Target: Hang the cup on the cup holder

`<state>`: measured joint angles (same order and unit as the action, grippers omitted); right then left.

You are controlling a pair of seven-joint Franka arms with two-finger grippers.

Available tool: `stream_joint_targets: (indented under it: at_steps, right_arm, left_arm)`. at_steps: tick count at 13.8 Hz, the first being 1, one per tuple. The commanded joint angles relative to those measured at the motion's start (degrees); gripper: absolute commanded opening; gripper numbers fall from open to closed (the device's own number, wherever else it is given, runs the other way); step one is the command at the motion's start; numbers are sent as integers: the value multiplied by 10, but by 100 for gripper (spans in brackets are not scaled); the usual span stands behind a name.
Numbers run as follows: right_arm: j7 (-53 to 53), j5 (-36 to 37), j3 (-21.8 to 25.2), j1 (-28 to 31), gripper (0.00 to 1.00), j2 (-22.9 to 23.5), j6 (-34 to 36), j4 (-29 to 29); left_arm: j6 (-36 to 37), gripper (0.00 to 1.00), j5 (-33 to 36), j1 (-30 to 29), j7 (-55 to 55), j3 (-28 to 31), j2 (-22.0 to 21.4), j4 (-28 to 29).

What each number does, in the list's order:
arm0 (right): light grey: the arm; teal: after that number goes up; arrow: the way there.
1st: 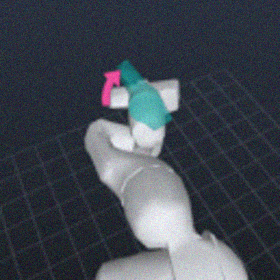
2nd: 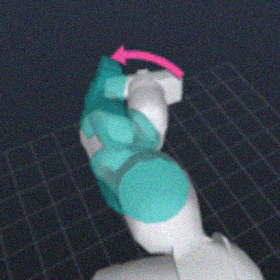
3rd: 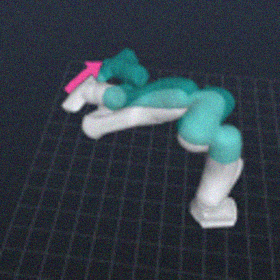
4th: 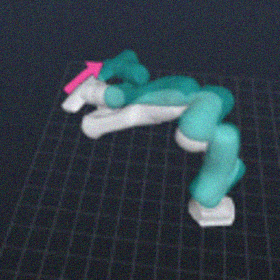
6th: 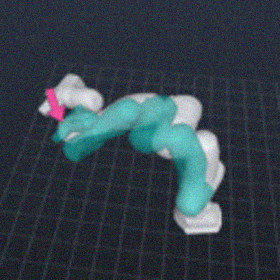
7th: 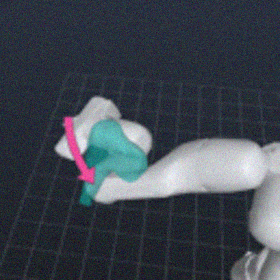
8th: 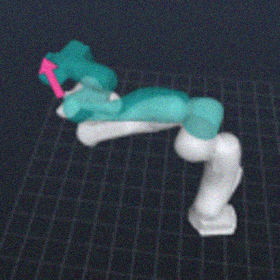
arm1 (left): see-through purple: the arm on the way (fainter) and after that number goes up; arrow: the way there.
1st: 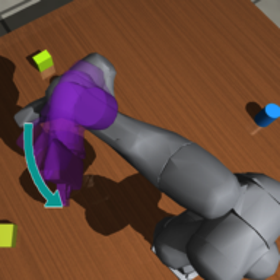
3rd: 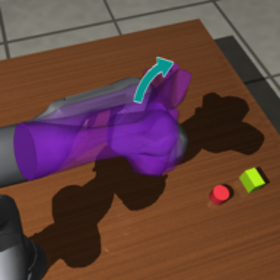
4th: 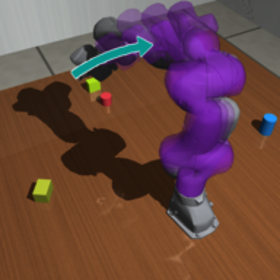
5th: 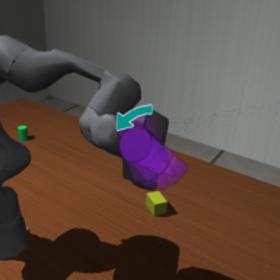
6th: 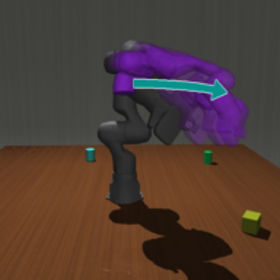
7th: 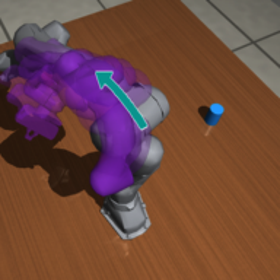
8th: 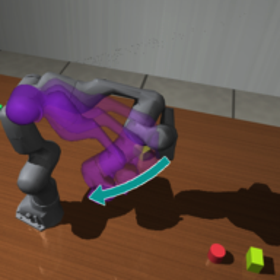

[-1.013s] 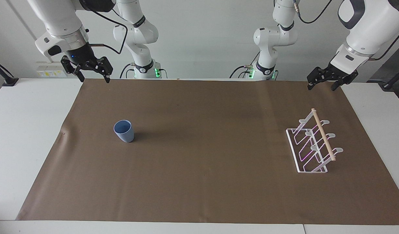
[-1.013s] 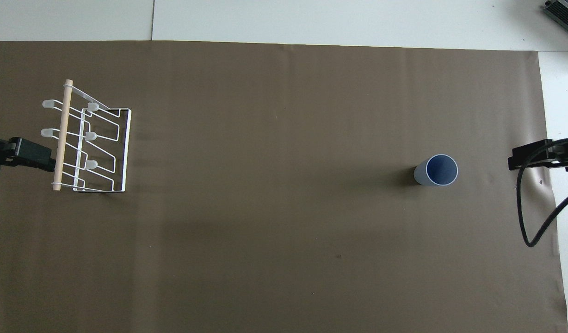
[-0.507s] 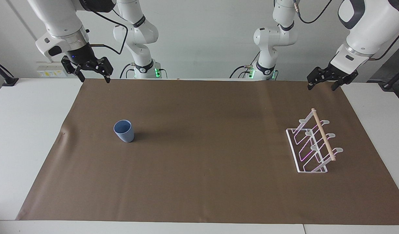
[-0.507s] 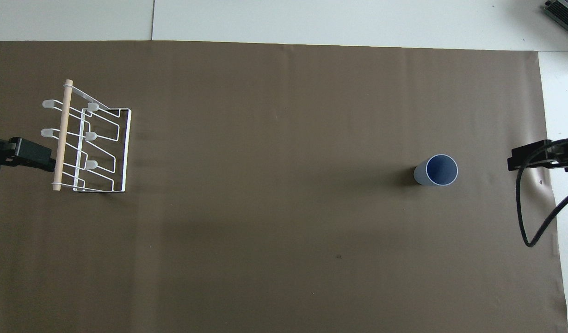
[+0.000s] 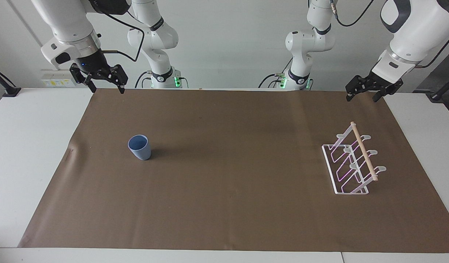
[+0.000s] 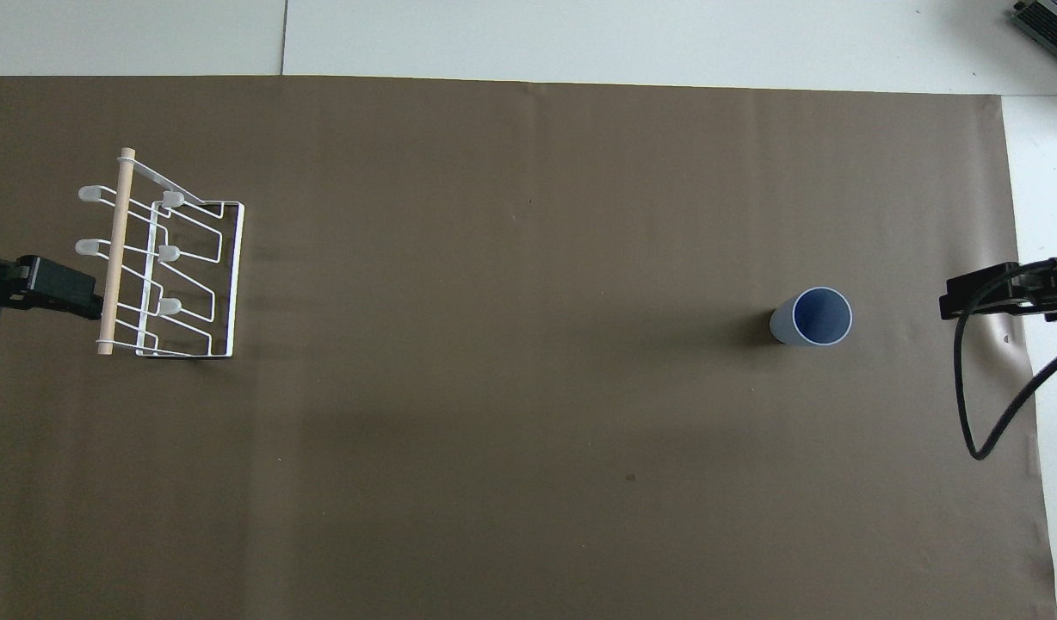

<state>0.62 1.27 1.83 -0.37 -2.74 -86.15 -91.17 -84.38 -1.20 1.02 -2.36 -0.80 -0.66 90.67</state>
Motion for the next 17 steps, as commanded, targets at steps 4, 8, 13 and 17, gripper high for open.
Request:
stream_joint_targets:
  at_steps: [4, 8, 13, 17]
  right_arm:
    - [-2, -3, -4, 9, 100, -27, -53, -54]
    - [-67, -4, -2, 29, 100, -24, -68, -66]
    - [-66, -5, -2, 28, 100, -21, -148, -123]
    - [-65, -5, -2, 28, 100, -24, -238, -198]
  left_arm:
    - [-1, 100, 11, -1, 4, 0, -15, 17]
    - [-1, 100, 11, -1, 4, 0, -15, 17]
    - [-1, 100, 11, -1, 4, 0, -15, 17]
    - [-1, 100, 11, -1, 4, 0, -15, 17]
